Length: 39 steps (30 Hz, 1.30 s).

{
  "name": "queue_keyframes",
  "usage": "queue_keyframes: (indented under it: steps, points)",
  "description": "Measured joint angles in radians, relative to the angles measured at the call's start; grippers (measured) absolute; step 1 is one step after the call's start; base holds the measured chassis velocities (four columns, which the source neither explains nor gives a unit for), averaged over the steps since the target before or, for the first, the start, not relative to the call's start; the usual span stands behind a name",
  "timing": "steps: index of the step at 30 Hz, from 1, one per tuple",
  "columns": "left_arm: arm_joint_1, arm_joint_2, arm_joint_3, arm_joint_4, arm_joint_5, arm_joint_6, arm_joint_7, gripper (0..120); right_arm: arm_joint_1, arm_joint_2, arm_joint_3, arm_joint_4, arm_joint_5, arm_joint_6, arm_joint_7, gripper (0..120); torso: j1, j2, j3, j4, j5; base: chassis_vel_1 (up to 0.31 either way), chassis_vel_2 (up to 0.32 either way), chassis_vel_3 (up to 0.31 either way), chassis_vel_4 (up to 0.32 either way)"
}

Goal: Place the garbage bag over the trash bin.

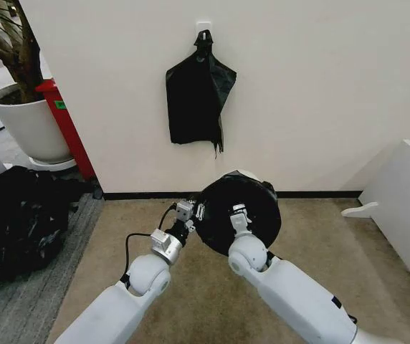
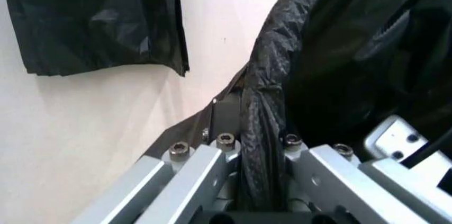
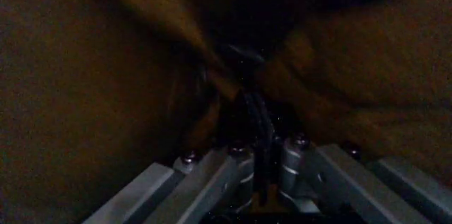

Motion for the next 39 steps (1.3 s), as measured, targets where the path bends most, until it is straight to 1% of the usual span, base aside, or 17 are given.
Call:
queue_keyframes:
  steps: [1,2,4,6,7,10,11,15,18,20,24,30,32,34,37,39]
  points:
    - [0.000,0.000,0.000,0.001,0.000,0.000,0.000,1,-0.001,-0.001,0.000,0.006,0.000,0.012,-0.007,0,0.000,0.000,0.000,0.0000,0.0000,0.000,0.000,0.000,0.000]
    - [-0.002,0.000,0.000,0.005,0.000,0.000,0.000,1,-0.006,-0.002,-0.003,0.029,0.027,0.053,-0.030,0,0.000,0.000,0.000,0.0001,0.0001,0.000,0.000,0.000,0.000]
    - [-0.002,-0.001,0.001,0.005,0.000,0.001,-0.001,1,-0.007,0.002,-0.006,0.049,0.094,0.064,-0.031,0,0.000,0.000,0.000,0.0002,0.0000,0.000,0.000,0.000,0.000]
    - [-0.003,-0.001,0.004,0.002,0.000,0.001,-0.001,1,-0.003,0.014,-0.009,0.054,0.176,0.037,-0.004,0,0.000,0.000,0.000,0.0002,0.0000,0.000,0.000,0.000,0.000]
    - [-0.003,-0.001,0.004,0.002,0.000,0.001,-0.001,1,-0.003,0.014,-0.009,0.054,0.176,0.037,-0.004,0,0.000,0.000,0.000,0.0002,0.0000,0.000,0.000,0.000,0.000]
    - [-0.002,0.000,0.005,-0.009,-0.003,0.001,-0.001,1,0.005,0.030,-0.011,0.037,0.261,-0.031,0.049,0,0.000,0.000,0.000,0.0002,0.0000,0.000,0.000,0.000,0.000]
    - [-0.002,0.001,0.005,-0.012,-0.004,0.001,-0.001,1,0.005,0.033,-0.012,0.030,0.268,-0.043,0.055,0,0.000,0.000,0.000,0.0002,0.0000,0.000,0.000,0.000,0.000]
    - [0.001,0.007,0.004,-0.024,-0.009,0.003,-0.001,1,0.000,0.036,-0.013,0.006,0.235,-0.082,0.068,0,0.000,0.000,0.000,0.0002,0.0000,0.000,0.000,0.000,0.000]
    - [0.003,0.009,0.004,-0.031,-0.010,0.004,-0.001,1,0.000,0.029,-0.011,-0.023,0.141,-0.104,0.064,0,0.000,0.000,0.000,0.0002,0.0001,0.000,0.000,0.000,0.000]
    - [0.005,0.009,0.003,-0.033,-0.011,0.004,-0.001,1,-0.001,0.018,-0.002,-0.040,0.058,-0.078,0.038,0,0.000,0.000,0.000,0.0000,0.0000,0.000,0.000,0.000,0.000]
    - [0.005,0.008,0.003,-0.031,-0.011,0.004,-0.001,1,-0.010,0.006,0.008,-0.032,0.010,-0.040,0.008,0,0.000,0.000,0.000,0.0001,0.0001,0.000,0.000,0.000,0.000]
    - [-0.007,0.007,0.002,-0.014,-0.012,0.004,-0.002,1,-0.032,-0.011,0.006,0.025,0.018,0.027,-0.022,0,0.000,0.000,0.000,0.0001,0.0001,0.000,0.000,0.000,0.000]
    - [-0.013,0.006,0.002,-0.005,-0.017,0.005,-0.004,1,-0.039,-0.017,-0.002,0.039,0.011,0.077,-0.058,0,0.000,0.000,0.000,0.0000,0.0001,0.000,0.000,0.000,0.000]
    - [-0.015,0.005,0.002,-0.001,-0.019,0.007,-0.005,1,-0.036,-0.019,-0.009,0.041,-0.009,0.102,-0.081,0,0.000,0.000,0.000,0.0001,0.0001,0.000,0.000,0.000,0.000]
    - [-0.014,0.004,0.006,0.000,-0.018,0.009,-0.006,1,-0.014,-0.020,-0.018,0.039,-0.017,0.105,-0.089,0,0.000,0.000,0.000,0.0000,0.0001,0.000,0.000,0.000,0.000]
    - [-0.011,0.004,0.009,-0.003,-0.013,0.009,-0.005,1,0.017,-0.023,-0.025,0.031,-0.013,0.091,-0.087,0,0.000,0.000,0.000,0.0002,0.0000,0.000,0.000,0.000,0.000]
